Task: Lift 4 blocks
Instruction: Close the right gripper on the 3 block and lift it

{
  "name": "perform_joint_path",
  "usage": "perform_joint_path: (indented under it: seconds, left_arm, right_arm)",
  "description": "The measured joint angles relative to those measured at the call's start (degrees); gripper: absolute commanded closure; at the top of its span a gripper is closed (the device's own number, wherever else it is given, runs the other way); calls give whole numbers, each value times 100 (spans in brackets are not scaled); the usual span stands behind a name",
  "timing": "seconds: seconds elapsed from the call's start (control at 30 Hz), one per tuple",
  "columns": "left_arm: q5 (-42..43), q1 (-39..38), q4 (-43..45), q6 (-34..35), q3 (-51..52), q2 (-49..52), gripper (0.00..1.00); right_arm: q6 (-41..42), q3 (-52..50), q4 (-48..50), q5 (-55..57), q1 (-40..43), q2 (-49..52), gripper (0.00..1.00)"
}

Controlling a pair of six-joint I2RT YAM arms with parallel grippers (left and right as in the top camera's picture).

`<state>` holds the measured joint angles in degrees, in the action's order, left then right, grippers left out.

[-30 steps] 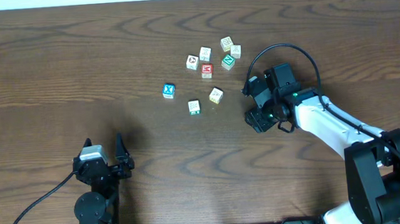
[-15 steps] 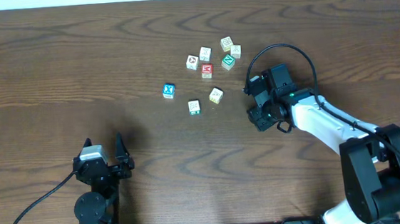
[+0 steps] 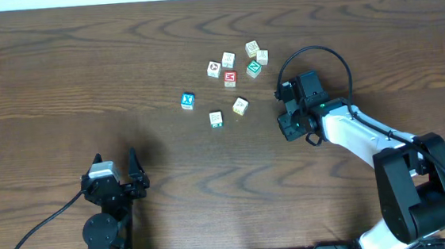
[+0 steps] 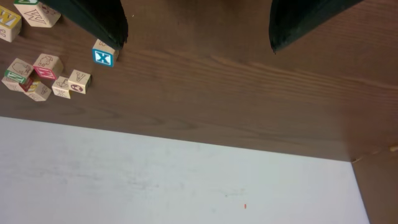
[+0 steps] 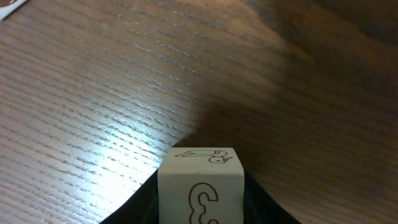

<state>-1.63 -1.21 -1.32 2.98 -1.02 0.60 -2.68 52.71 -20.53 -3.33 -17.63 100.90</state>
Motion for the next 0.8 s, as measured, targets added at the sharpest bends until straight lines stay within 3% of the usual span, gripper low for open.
perform_joint_path:
  seconds: [0.2, 0.47, 0.8]
  left_arm:
    - [0, 0, 0, 0, 0, 0, 27]
    - [0, 0, 0, 0, 0, 0, 27]
    - [0, 0, 0, 0, 0, 0, 27]
  right_arm:
    - [361, 4, 20, 26, -4, 0, 82]
    - [691, 7, -214, 33, -109, -107, 83]
    - [1346, 15, -1169, 129, -409, -1285, 89]
